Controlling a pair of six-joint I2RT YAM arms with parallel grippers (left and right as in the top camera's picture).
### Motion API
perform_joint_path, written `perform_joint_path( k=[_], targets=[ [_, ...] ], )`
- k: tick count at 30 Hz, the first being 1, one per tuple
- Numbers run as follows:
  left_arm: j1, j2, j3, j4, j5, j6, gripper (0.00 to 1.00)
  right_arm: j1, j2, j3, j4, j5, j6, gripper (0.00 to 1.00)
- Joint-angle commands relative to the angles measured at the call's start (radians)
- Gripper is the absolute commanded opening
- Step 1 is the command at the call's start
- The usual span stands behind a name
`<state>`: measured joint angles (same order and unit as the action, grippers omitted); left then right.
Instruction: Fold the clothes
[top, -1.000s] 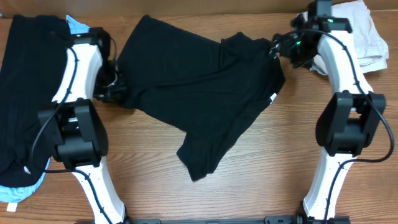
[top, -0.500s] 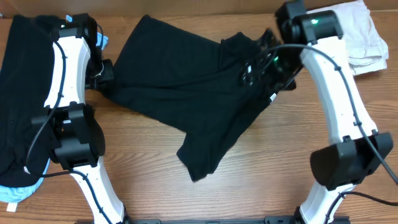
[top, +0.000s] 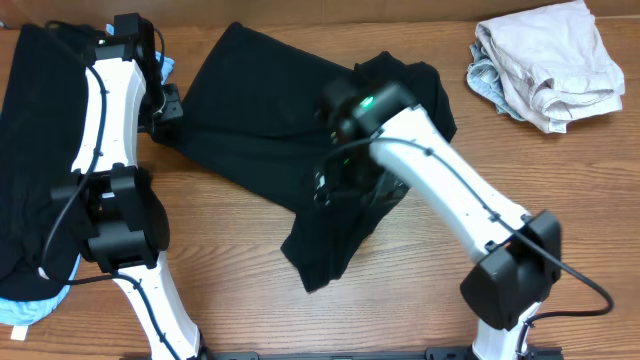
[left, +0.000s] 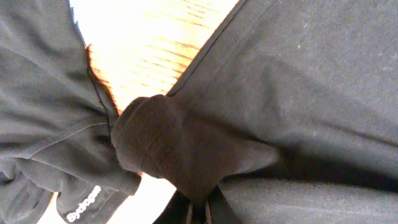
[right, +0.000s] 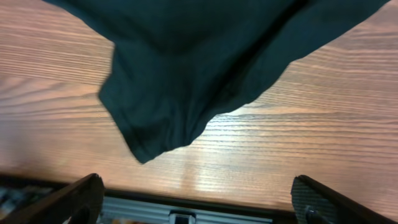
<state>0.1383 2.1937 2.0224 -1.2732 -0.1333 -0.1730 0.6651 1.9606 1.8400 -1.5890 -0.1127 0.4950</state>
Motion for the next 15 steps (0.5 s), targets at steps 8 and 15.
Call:
perform_joint_path(
  k=[8, 15],
  targets=[
    [0.009, 0.004, 0.018, 0.004, 0.023, 0.02, 0.05, 0.088, -0.038, -0.393, 0.225, 0.246, 0.382, 0.56],
    [0.009, 0.004, 0.017, 0.007, 0.023, 0.02, 0.05, 0.05, -0.038, -0.528, 0.471, 0.163, 0.156, 0.63]
  ],
)
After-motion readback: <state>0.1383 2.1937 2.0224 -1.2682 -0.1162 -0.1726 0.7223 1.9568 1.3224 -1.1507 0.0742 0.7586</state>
